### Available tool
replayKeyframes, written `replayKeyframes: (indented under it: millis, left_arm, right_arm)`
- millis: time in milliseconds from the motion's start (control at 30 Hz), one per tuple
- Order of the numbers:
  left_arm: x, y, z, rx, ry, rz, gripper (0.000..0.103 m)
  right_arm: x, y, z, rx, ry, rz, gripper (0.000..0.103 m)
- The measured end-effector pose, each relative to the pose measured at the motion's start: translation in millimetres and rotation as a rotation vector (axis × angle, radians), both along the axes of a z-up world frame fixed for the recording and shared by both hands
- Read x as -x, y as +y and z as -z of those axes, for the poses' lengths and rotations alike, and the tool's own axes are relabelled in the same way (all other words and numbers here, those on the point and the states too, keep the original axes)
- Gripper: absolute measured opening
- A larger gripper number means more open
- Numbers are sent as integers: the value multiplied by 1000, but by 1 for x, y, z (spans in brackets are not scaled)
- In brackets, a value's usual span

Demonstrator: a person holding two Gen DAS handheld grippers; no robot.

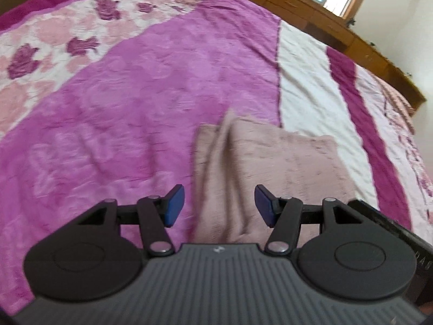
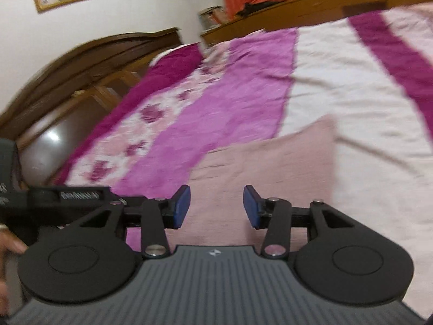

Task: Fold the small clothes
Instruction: 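Fold the lifted side over the cardigan with the right gripper, release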

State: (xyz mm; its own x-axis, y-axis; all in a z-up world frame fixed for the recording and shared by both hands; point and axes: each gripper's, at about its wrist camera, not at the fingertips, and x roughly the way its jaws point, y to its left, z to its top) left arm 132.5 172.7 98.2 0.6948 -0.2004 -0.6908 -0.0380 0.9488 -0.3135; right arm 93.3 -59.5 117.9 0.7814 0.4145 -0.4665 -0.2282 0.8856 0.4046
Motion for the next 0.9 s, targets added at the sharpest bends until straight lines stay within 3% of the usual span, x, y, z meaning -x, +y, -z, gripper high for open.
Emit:
replayKeyframes:
  millis: [167, 400, 533, 633, 700, 900]
  left_arm:
    - [-25, -17, 12, 12, 23, 31, 59]
    - [-49, -30, 31, -7, 26, 66, 59]
    - [-55, -30, 45, 55, 33, 76, 57]
    - [-56, -32, 52, 101, 4, 91, 41]
    - [-57, -32, 54, 113, -20, 100, 23]
    - [-50, -8, 27, 156, -107, 51, 17]
  right_arm:
    - [10, -29, 2, 83, 9, 114, 52]
    - [17, -57, 23, 54, 70, 192, 52]
    - [20, -64, 35, 25, 98, 207, 52]
    - [20, -65, 40, 12, 108, 211, 59]
    - [20, -64, 42, 2, 109, 214, 62]
    - [18, -49, 39, -49, 112, 149, 62]
